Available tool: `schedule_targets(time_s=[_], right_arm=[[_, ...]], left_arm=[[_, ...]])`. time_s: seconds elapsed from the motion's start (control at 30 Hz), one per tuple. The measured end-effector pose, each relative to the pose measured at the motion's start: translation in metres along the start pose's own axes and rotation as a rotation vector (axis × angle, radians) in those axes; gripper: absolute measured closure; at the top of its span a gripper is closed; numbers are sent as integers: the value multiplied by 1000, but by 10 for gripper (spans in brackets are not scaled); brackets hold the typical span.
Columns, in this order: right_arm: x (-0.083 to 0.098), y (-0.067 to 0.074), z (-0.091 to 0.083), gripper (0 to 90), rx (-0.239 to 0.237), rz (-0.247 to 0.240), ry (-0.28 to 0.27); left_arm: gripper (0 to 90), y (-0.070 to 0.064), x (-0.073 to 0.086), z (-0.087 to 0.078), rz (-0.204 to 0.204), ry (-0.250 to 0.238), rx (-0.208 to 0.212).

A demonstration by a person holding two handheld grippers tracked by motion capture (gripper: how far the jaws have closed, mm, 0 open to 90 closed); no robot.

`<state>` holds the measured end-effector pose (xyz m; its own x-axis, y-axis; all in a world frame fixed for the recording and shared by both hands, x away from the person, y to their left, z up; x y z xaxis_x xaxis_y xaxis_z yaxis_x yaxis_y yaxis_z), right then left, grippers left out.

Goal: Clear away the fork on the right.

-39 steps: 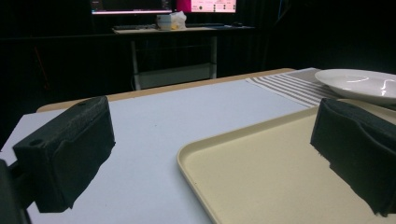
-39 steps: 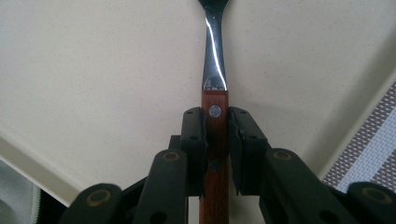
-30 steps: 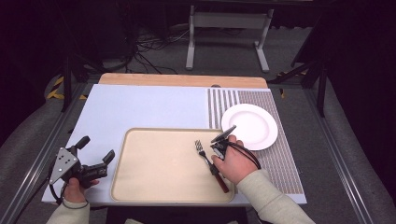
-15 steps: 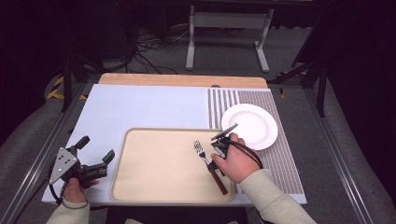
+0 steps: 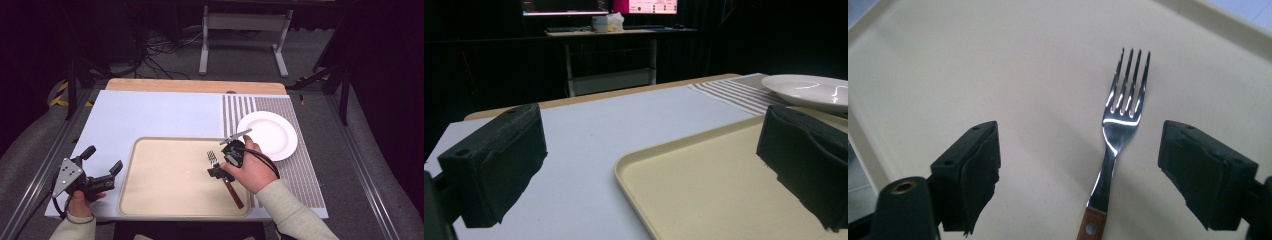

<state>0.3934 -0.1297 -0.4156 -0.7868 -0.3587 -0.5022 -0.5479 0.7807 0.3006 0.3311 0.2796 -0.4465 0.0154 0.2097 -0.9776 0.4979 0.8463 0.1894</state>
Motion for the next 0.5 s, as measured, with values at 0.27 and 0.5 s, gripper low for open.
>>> schedule_targets(time_s=[0.27,0.5], right_arm=[[-12,0,4,317,-59,-142,-60],[-27,-3,6,598,-82,-272,-105]], left_arm=[[0,0,0,0,-3,-1,0],[0,0,0,0,-3,-2,0]])
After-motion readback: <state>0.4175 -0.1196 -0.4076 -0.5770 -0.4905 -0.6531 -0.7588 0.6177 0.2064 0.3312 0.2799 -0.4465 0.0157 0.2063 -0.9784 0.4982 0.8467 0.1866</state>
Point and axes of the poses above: each handheld gripper's, and its own axes: z roughly forward along the jaws, x roughly out of its underside, y roughly to its left, the point moved 2 cm from there along z, roughly forward along the jaws, and after that the axes turned 11 degrees about z, right-handed, at the moved point
